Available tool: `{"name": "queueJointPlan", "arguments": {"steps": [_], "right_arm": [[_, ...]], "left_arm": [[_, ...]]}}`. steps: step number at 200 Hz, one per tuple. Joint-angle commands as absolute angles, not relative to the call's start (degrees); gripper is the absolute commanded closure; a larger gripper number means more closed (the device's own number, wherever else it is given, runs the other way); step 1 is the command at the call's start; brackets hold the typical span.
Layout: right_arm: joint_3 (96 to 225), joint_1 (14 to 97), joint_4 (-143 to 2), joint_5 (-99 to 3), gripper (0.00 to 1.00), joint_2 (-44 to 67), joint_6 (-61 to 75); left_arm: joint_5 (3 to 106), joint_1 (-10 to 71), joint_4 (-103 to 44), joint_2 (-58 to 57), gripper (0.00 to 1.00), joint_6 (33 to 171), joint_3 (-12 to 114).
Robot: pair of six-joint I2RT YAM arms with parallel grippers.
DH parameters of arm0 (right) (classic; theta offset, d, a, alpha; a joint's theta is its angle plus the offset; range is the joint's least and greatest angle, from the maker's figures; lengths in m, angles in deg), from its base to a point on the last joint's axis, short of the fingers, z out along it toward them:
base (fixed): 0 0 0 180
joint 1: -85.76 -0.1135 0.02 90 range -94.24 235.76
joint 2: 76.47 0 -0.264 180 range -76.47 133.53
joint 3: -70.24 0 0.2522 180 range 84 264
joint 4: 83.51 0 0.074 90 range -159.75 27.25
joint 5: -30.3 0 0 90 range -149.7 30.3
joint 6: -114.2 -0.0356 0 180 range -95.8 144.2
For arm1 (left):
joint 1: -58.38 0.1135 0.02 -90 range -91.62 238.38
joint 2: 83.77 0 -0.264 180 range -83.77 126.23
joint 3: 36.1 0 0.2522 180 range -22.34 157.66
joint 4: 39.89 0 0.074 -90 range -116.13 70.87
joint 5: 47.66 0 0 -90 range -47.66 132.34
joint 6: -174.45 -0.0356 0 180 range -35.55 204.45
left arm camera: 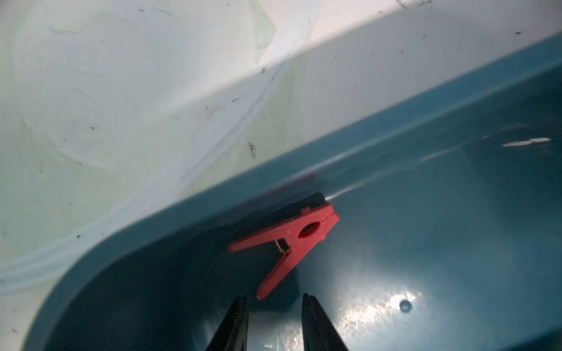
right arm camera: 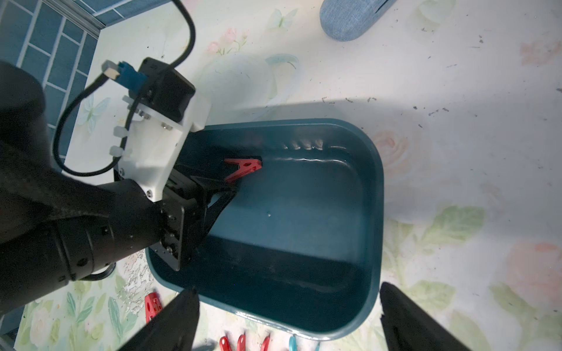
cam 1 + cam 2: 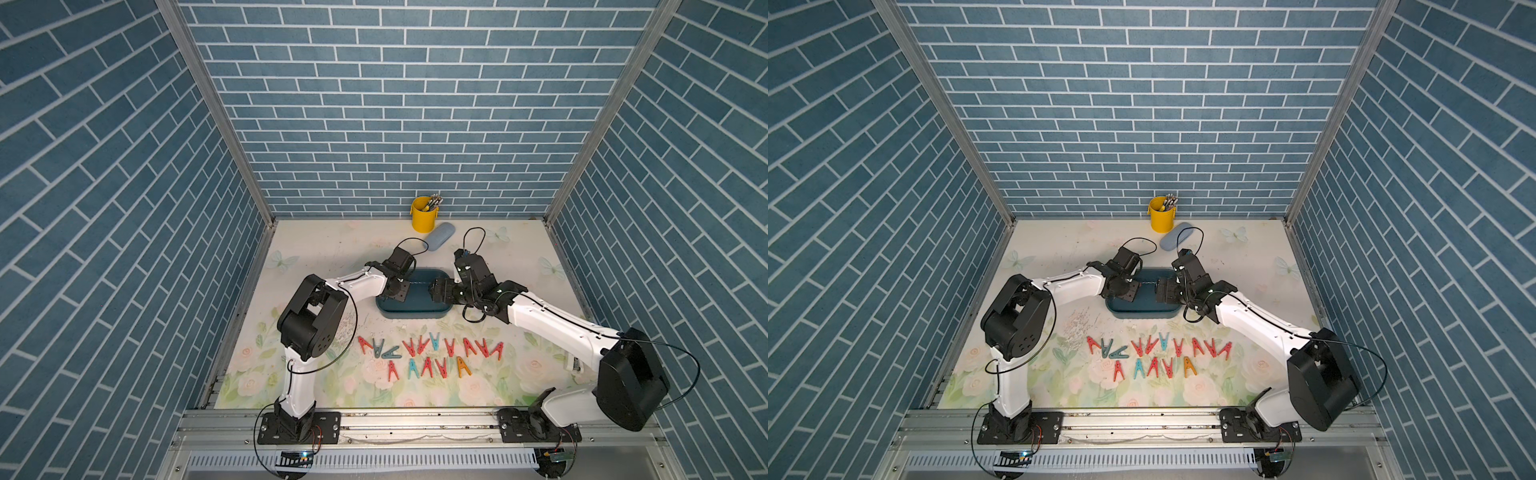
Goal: Take the clothespins out of the storage box
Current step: Pick up the clothespin from the storage box.
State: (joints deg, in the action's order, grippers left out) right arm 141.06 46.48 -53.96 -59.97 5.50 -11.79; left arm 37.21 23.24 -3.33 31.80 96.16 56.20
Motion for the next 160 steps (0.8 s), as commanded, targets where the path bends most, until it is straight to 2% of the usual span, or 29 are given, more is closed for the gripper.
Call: {"name": "queueJointPlan", "arguments": {"steps": [1, 14, 31, 54, 75, 160], "right_arm": [[142.1, 47.0, -54.9, -59.0, 0.05, 6.2, -10.7], [142.0, 47.2, -54.8, -58.9, 0.05, 6.2, -10.7], [141.9, 47.5, -55.0, -58.7, 0.04, 6.3, -10.6], [141.9, 47.9, -55.2, -58.2, 0.01, 6.5, -10.5], [141.8, 48.2, -55.7, -57.4, 0.01, 6.8, -10.3], [143.3, 48.6, -58.6, -53.2, 0.00, 10.3, -8.3]], "left_arm": [[36.0, 23.6, -2.2, 33.8, 0.64, 94.8, 58.3], [36.6, 23.6, -2.2, 34.4, 0.64, 94.8, 58.8], [38.1, 23.5, -2.4, 34.8, 0.69, 94.8, 59.1], [38.9, 23.5, -2.3, 34.5, 0.84, 94.6, 58.8], [38.8, 23.4, -2.1, 33.5, 0.92, 94.8, 58.2], [41.7, 22.4, -1.0, 20.2, 0.93, 103.1, 51.3]]}}
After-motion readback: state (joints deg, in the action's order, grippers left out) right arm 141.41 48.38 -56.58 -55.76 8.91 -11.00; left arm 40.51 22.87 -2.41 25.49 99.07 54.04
